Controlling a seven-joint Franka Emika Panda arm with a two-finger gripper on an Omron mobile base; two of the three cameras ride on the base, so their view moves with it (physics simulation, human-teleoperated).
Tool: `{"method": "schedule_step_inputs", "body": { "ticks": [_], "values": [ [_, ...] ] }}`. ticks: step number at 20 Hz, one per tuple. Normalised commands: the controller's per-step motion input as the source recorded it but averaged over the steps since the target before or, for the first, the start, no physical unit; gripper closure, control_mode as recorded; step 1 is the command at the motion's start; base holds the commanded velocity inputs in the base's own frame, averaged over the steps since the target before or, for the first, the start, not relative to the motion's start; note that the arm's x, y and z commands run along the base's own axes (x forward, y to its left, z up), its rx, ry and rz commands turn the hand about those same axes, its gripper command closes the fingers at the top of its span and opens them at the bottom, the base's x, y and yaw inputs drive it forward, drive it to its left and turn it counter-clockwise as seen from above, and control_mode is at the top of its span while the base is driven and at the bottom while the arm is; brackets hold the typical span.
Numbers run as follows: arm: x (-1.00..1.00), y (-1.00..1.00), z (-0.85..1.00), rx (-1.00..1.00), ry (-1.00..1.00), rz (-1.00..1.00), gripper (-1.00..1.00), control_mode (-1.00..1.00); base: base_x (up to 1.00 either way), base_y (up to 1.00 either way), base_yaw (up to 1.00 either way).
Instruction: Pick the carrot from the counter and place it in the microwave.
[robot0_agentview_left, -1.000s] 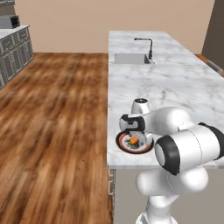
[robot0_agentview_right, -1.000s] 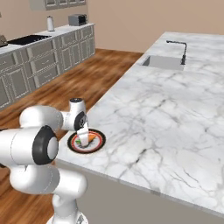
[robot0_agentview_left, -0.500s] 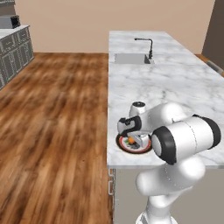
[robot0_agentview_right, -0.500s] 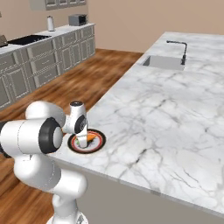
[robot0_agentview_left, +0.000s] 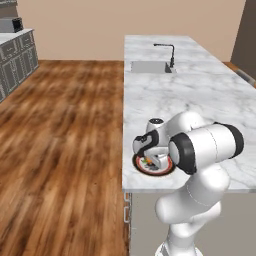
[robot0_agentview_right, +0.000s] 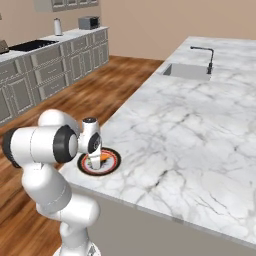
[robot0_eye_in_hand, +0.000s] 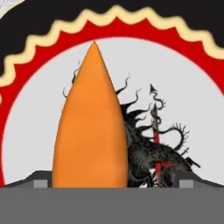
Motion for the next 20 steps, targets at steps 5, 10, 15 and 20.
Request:
{"method": "schedule_step_inputs", "body": {
  "ticks": [5, 10, 15, 20],
  "values": [
    [0.08, 0.00, -0.17, 0.01, 0.01, 0.00, 1.00, -1.00, 0.00, 0.00, 0.00],
    [-0.04, -0.02, -0.11, 0.00, 0.00, 0.00, 1.00, -1.00, 0.00, 0.00, 0.00],
    [-0.49, -0.14, 0.53, 0.01, 0.00, 0.00, 1.00, -1.00, 0.00, 0.00, 0.00],
    [-0.86, -0.02, 0.98, 0.02, 0.02, 0.11, 1.00, -1.00, 0.00, 0.00, 0.00]
  ]
}}
